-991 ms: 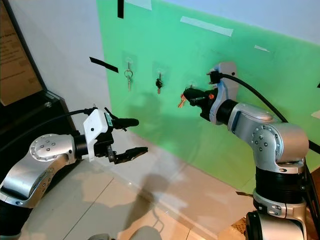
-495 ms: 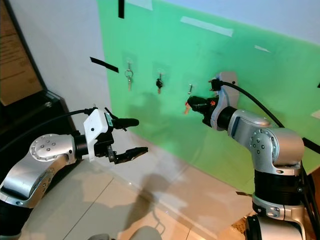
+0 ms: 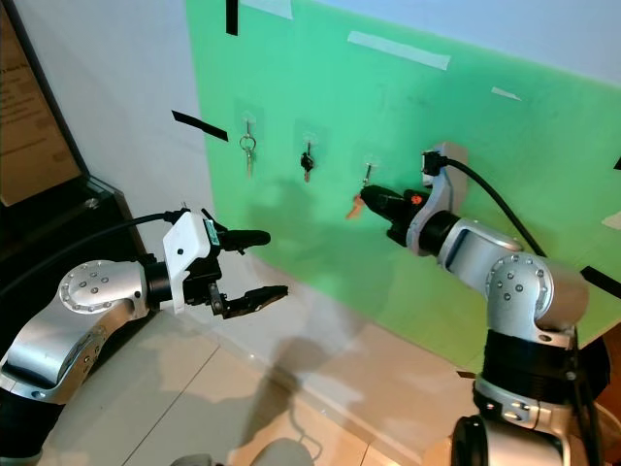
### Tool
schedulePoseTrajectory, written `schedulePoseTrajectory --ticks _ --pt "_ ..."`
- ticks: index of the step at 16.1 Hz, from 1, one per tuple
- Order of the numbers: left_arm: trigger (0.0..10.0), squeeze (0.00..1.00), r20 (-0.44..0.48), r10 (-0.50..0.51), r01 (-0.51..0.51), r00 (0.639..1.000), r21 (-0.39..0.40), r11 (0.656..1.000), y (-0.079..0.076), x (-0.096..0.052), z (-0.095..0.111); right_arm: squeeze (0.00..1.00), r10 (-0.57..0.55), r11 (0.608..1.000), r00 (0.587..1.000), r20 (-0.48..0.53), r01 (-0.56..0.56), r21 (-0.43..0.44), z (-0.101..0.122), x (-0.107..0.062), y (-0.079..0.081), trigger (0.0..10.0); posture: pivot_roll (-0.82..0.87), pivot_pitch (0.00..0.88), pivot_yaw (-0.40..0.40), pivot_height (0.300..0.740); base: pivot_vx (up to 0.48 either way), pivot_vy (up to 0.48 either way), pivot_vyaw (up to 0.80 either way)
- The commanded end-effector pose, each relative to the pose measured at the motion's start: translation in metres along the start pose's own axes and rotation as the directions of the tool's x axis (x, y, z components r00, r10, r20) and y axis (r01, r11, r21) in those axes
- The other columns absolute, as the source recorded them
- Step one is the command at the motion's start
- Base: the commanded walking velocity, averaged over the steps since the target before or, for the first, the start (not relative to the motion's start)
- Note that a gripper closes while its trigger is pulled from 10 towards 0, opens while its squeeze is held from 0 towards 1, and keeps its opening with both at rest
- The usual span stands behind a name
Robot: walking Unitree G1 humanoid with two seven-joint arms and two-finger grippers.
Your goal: Hang keys on a hook
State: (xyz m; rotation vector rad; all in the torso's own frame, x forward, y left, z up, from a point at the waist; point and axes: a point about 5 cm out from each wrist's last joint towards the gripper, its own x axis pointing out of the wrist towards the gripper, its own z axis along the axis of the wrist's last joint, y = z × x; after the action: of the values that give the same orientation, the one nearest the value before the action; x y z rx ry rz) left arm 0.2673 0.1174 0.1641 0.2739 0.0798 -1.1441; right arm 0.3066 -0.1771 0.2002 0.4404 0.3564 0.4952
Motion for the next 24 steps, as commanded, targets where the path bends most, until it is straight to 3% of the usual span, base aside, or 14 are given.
schedulePoseTrajectory --ticks 1,7,14,24 --pt "10.0 0.0 0.006 -0.009 0.009 1.0 0.004 1.0 -0.001 0.001 0.002 0.0 0.014 1.0 1.0 0.006 -0.014 0.026 -0.001 -0.003 0.002 10.0 0.04 0.0 -0.075 0.74 0.0 0.0 0.0" --pt "10.0 0.0 0.009 -0.011 0.011 1.0 0.005 1.0 -0.002 0.002 0.002 0.0 0.046 0.995 0.999 0.023 -0.048 0.085 -0.003 -0.002 0.01 10.0 0.04 0.0 -0.078 0.74 0.0 0.0 0.0" --pt "10.0 0.0 0.011 -0.017 0.017 1.0 0.003 1.0 -0.003 0.003 0.002 0.0 -0.061 0.964 0.989 0.134 0.024 0.266 0.007 -0.009 0.007 10.0 0.03 0.0 -0.072 0.74 0.0 0.0 0.0" --pt "10.0 0.0 0.012 -0.016 0.016 1.0 -0.001 1.0 -0.004 0.004 0.002 0.0 -0.037 0.957 0.99 0.137 -0.005 0.29 0.012 -0.009 0.018 10.0 0.03 0.0 -0.079 0.74 0.0 0.0 0.0"
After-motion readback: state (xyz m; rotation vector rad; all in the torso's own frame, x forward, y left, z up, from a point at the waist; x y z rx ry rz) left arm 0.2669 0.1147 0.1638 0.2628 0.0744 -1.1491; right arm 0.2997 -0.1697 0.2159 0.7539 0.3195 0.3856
